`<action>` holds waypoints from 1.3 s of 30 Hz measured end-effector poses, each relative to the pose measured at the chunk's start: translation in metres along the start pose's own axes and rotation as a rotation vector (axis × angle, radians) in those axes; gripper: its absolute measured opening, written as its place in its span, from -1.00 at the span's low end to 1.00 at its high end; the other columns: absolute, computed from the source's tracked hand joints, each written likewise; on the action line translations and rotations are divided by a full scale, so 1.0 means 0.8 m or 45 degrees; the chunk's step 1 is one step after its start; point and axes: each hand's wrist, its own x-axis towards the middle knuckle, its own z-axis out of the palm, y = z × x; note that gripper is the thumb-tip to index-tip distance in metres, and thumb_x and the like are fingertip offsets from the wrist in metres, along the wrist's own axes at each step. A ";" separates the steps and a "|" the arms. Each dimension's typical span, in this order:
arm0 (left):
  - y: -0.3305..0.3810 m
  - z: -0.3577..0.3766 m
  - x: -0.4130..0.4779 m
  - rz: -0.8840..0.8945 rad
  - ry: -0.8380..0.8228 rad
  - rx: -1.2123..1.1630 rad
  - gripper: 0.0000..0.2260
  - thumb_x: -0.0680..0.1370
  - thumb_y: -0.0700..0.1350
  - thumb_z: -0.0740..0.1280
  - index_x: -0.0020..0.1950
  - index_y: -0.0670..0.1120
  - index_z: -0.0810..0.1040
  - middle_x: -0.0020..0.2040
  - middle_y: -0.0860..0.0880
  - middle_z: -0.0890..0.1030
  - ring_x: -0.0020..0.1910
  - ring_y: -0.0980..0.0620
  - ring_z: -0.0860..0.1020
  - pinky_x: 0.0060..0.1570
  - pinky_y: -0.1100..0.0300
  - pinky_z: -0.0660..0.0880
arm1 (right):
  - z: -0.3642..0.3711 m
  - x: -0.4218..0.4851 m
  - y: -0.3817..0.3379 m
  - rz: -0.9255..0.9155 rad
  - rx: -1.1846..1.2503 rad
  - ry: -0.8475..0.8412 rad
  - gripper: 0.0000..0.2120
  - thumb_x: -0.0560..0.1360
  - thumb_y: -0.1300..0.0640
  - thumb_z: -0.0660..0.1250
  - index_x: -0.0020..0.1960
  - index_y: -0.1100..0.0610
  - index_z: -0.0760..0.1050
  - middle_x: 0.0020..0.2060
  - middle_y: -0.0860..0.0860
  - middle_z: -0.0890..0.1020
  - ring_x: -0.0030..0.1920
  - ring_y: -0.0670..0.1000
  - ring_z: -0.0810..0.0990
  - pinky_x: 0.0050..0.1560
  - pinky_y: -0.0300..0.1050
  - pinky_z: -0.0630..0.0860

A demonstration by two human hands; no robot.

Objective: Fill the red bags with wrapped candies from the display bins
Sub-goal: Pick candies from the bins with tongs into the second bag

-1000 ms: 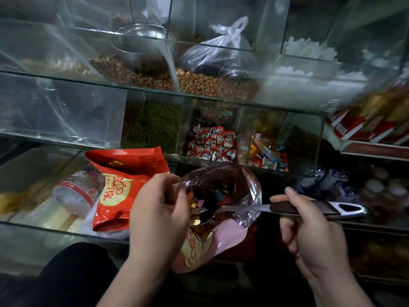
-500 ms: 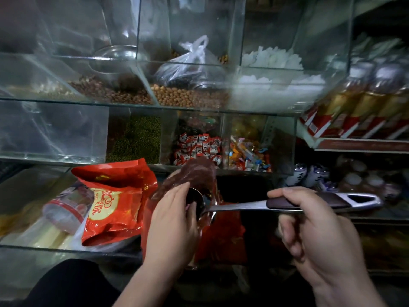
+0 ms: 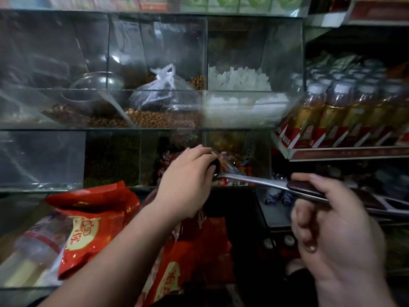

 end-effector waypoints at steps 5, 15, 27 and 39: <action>0.001 0.044 0.084 -0.081 -0.428 -0.223 -0.52 0.68 -0.02 0.18 0.59 -0.06 0.20 0.54 -0.05 0.34 0.51 -0.03 0.29 0.43 0.16 0.22 | -0.001 0.044 0.008 -0.007 -0.027 0.246 -0.69 0.57 -0.04 0.34 -0.27 0.01 0.72 -0.62 -0.02 0.44 -0.68 -0.10 0.34 -0.65 -0.37 0.12; -0.037 0.059 0.106 -0.297 -0.342 -0.420 -0.63 0.68 -0.14 0.16 0.49 -0.06 0.41 0.43 -0.04 0.49 0.40 -0.03 0.43 0.21 0.31 0.27 | 0.035 0.151 0.112 -0.322 -0.510 0.156 -0.80 0.62 -0.03 0.36 -0.17 -0.10 0.64 -0.49 -0.02 0.62 -0.51 -0.04 0.59 -0.47 -0.22 0.44; -0.017 0.039 0.056 -0.377 0.170 -0.652 -0.76 0.62 -0.14 0.23 0.17 0.01 0.65 0.04 0.16 0.66 0.04 0.28 0.57 0.01 0.42 0.49 | 0.008 0.122 0.112 -0.944 -1.362 -0.285 -0.84 0.62 -0.01 0.37 0.09 0.02 0.68 -0.11 -0.01 0.72 -0.12 0.06 0.71 -0.16 0.09 0.64; -0.024 -0.007 -0.039 -0.421 0.224 -0.392 -0.76 0.54 -0.18 0.40 0.20 -0.04 0.62 0.24 0.07 0.51 0.32 0.09 0.41 0.34 0.05 0.41 | 0.036 -0.036 0.027 -0.641 -0.563 -0.330 -0.79 0.51 -0.21 0.34 -0.02 -0.16 0.69 -0.44 0.06 0.66 -0.55 -0.02 0.63 -0.52 -0.36 0.46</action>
